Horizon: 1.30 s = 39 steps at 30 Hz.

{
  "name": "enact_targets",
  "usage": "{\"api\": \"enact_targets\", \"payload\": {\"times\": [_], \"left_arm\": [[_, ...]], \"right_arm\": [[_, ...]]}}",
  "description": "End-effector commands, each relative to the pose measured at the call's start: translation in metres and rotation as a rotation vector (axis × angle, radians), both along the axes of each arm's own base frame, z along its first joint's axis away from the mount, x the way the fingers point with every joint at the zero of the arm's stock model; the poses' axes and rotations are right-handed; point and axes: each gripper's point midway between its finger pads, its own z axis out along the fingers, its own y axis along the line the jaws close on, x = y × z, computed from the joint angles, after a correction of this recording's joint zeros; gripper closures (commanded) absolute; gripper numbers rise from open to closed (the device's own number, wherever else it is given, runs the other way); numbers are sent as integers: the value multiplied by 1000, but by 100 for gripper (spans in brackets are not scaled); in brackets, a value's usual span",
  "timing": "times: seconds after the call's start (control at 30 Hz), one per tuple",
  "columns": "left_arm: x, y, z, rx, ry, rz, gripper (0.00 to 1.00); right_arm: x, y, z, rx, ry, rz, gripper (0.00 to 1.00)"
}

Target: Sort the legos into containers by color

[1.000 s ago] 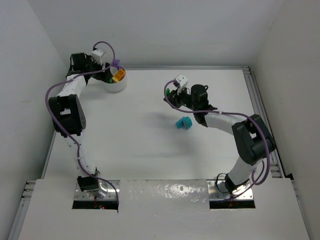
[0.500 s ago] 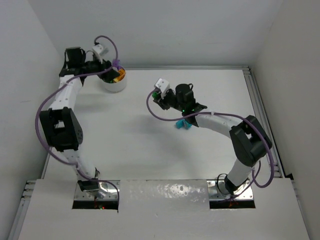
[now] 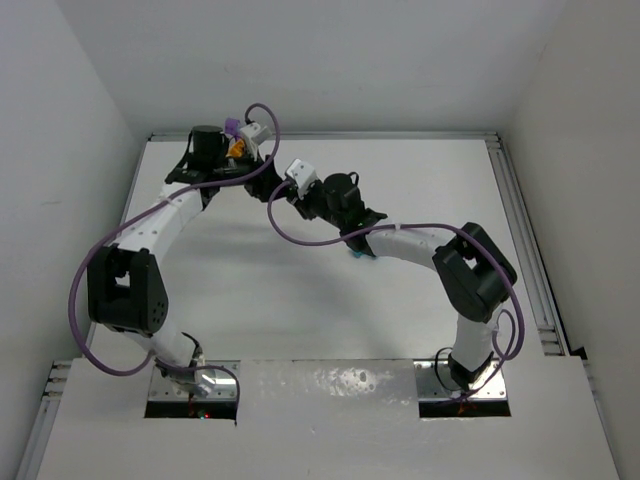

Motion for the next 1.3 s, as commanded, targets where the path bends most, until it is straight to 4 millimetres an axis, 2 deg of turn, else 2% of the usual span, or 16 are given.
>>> {"api": "enact_targets", "payload": {"times": [0.0,0.13,0.23,0.33,0.43,0.6,0.77,0.8,0.83,0.93,1.03,1.1,1.13,1.2,1.23,1.27], "left_arm": [[3,-1,18,-19,-38,50,43],[1,-12,12,16,-25,40,44],[8,-15,8,41,-33,76,46],[14,-15,8,23,-31,114,53],[15,-15,6,25,-32,125,66],[12,-15,2,35,-13,124,100],[17,-6,2,79,-18,166,100],[19,-2,3,88,-19,184,100],[25,5,2,102,-22,223,100],[42,27,7,121,-38,311,100],[61,54,13,141,-60,381,100],[72,73,17,174,-90,416,100],[80,92,15,188,-86,447,100],[93,113,27,225,-153,459,100],[99,135,28,257,-174,487,100],[110,149,33,316,-239,477,100]], "right_arm": [[8,9,44,105,-71,-12,100],[12,7,42,100,-66,-35,100],[14,10,45,107,-67,-36,100],[9,15,45,108,-66,-3,100],[5,16,45,109,-64,14,100],[8,16,49,123,-74,-4,100],[12,12,46,128,-55,-39,100],[11,12,44,130,-44,-41,90],[16,7,42,142,-30,-85,59],[20,-2,38,165,-2,-144,17],[23,-14,38,184,-5,-188,5],[24,-18,41,197,-14,-205,2],[24,-20,42,197,-22,-213,1],[24,-25,39,184,-27,-227,1],[24,-26,39,175,-33,-227,1],[23,-29,35,161,-31,-230,1]]}}
